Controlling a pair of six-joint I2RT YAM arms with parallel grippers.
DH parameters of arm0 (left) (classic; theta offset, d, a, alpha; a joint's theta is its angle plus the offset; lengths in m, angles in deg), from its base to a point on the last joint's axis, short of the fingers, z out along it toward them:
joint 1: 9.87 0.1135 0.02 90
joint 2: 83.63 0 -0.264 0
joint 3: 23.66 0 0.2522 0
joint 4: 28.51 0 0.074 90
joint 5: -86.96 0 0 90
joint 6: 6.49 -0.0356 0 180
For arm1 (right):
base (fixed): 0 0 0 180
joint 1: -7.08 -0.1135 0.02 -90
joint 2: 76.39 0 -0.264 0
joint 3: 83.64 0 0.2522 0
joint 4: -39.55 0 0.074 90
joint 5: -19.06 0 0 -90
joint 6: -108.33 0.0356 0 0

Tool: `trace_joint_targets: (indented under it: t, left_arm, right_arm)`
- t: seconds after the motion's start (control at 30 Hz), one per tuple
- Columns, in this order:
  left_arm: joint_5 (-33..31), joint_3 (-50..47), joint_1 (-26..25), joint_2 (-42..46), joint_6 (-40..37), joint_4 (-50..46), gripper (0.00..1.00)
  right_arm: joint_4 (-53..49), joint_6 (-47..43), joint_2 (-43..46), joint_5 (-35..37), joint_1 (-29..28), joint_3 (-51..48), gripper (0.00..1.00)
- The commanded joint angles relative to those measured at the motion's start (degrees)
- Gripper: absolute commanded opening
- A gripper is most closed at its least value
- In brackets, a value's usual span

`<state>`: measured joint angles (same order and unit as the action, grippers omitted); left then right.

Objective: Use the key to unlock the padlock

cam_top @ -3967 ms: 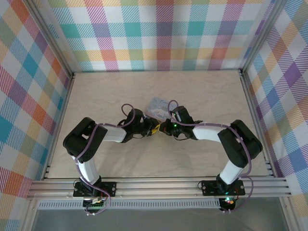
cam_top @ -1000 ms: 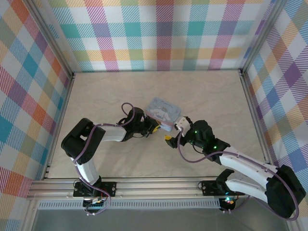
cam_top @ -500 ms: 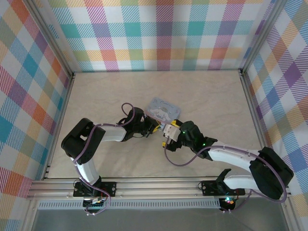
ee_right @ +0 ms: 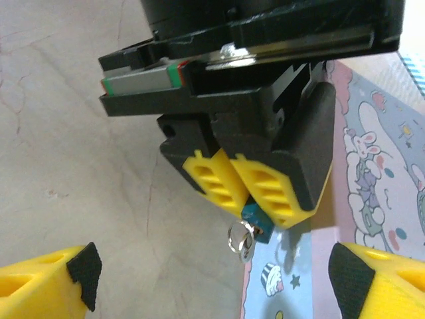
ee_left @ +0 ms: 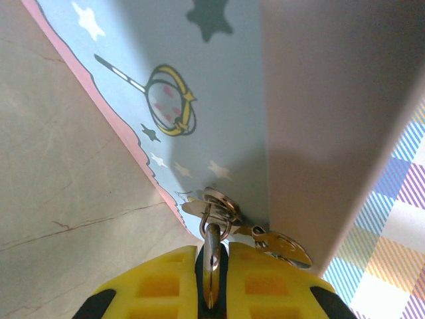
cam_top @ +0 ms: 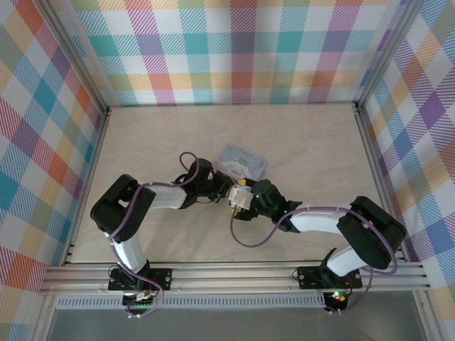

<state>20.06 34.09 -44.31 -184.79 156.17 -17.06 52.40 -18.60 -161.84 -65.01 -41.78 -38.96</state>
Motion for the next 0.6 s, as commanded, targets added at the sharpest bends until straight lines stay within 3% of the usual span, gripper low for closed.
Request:
trace_joint_targets:
  t: [0.0,0.33,0.57]
  left_arm:
    - [0.8,0.9,-0.5,1.5,0.6,0.9,0.0]
    - [0.9,1.0,-0.6,1.4,0.6,0.9,0.0]
    - [0.9,0.9,-0.6,1.7,0.6,0.8,0.0]
  right_arm:
    - [3.9,0.7,-1.3,1.2,-0.4,1.2,0.84]
    - [2.8,1.6,-3.8,3.4,-0.4,2.8,0.51]
    - [1.3,-1.0,-4.5,6.5,-0.4,3.9,0.4]
